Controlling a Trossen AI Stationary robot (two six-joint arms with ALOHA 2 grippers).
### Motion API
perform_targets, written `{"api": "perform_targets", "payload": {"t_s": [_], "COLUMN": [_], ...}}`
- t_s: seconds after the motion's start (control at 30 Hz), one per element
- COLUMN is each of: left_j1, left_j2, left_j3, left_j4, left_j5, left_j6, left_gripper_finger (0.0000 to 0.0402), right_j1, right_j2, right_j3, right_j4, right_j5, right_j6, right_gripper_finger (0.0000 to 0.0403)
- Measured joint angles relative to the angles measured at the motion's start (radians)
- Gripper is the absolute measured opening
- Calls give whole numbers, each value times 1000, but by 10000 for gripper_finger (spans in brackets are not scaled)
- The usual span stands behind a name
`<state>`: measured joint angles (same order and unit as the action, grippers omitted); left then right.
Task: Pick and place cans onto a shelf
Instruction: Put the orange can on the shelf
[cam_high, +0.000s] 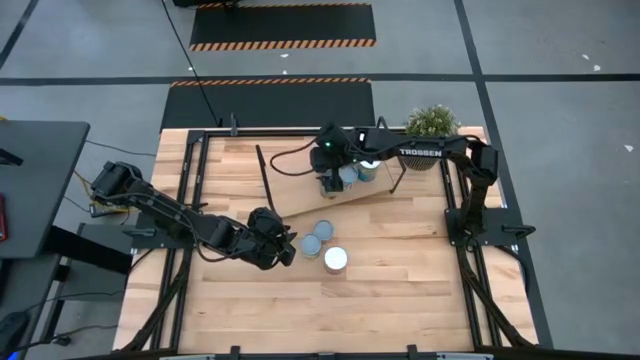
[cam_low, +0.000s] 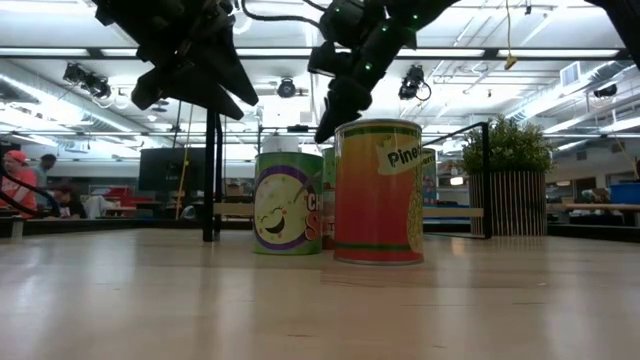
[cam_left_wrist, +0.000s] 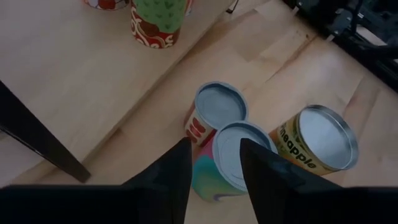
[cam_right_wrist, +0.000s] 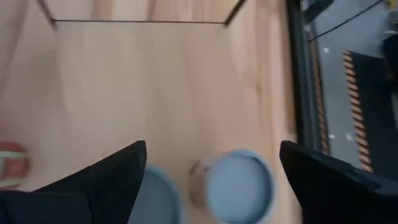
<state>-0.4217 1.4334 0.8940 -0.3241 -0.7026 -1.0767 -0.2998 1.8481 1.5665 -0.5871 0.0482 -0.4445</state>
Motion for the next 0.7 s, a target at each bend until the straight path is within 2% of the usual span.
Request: {"api": "perform_targets", "payload": {"t_s": [0.17,0.33,0.5,0.7], "left_j1": [-1,-1,-1,-1], "left_j2": [0,0,0,0], "left_j3": [0,0,0,0], "left_j4": [0,-1,3,12], "left_j5": [0,1,32,78], "left_j6": [-11,-11,-12,-11], "left_gripper_finger": [142,142,142,142], "right_j1": [-24,-3,14,-1], "right_j2": [-13,-39,-36,-39], "right_j3": [0,3,1,1], "right_j4": [-22,-22,-153,-169], "right_j5": [56,-46,8,30], "right_j6": [-24,33,86,32], "right_gripper_finger": [376,376,376,376]}}
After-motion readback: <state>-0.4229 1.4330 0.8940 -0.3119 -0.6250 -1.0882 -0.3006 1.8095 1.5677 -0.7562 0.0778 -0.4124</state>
